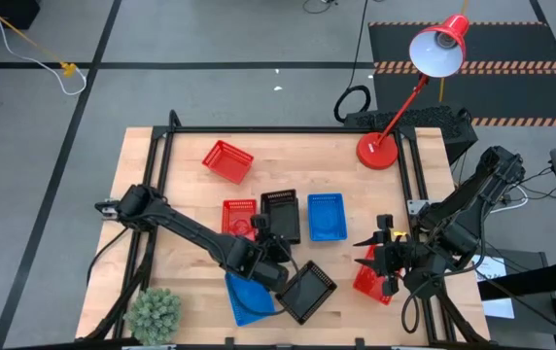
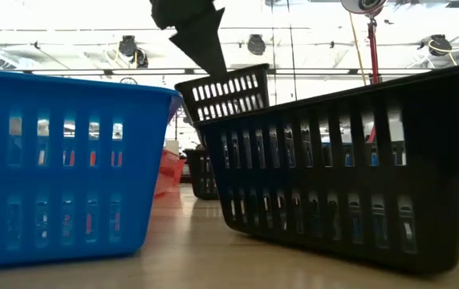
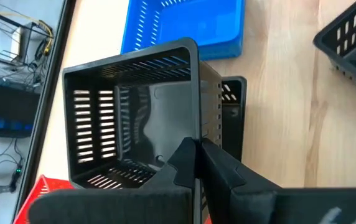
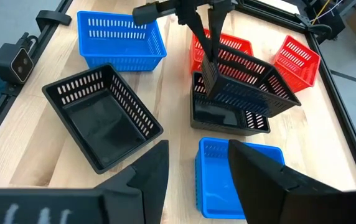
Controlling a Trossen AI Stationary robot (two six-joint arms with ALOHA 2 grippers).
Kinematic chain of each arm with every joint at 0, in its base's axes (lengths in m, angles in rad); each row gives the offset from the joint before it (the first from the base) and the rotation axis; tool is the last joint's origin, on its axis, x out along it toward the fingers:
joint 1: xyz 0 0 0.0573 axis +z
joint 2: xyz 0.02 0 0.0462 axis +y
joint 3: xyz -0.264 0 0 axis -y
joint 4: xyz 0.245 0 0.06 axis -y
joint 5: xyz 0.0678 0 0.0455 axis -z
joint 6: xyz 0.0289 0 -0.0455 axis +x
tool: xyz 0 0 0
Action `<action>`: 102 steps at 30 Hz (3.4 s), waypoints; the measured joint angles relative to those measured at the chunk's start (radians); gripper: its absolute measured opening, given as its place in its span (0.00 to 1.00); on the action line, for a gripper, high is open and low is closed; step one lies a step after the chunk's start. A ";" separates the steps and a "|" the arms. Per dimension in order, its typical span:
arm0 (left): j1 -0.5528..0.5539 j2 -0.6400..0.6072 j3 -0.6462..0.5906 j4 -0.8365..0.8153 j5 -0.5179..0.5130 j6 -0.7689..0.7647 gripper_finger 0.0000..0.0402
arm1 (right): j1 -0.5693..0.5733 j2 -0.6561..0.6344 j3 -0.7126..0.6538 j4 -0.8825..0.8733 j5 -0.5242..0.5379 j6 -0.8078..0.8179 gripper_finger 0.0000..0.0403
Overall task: Stack baskets by color
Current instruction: Stack the bottom left black bin on the top black bin, then stack the bottom red bin on the middle red bin
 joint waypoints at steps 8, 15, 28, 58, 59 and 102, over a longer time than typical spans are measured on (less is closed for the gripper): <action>0.012 0.000 -0.058 0.085 0.017 0.017 0.03 | 0.000 0.000 0.000 0.000 0.000 0.000 0.39; 0.018 0.000 -0.079 0.117 0.024 0.027 0.03 | 0.000 0.000 0.000 0.000 0.000 0.000 0.39; 0.029 0.000 -0.130 0.162 0.048 0.027 0.04 | 0.000 0.000 0.000 0.000 0.000 0.000 0.39; 0.055 -0.061 -0.132 0.301 0.099 0.025 0.30 | 0.000 0.000 0.000 0.008 -0.003 0.009 0.39; 0.055 -0.068 -0.132 0.299 0.099 0.027 0.29 | 0.000 0.000 0.000 0.013 -0.005 0.010 0.39; 0.107 -0.193 -0.133 0.042 0.078 -0.160 0.29 | 0.048 0.062 0.000 0.041 -0.178 0.311 0.39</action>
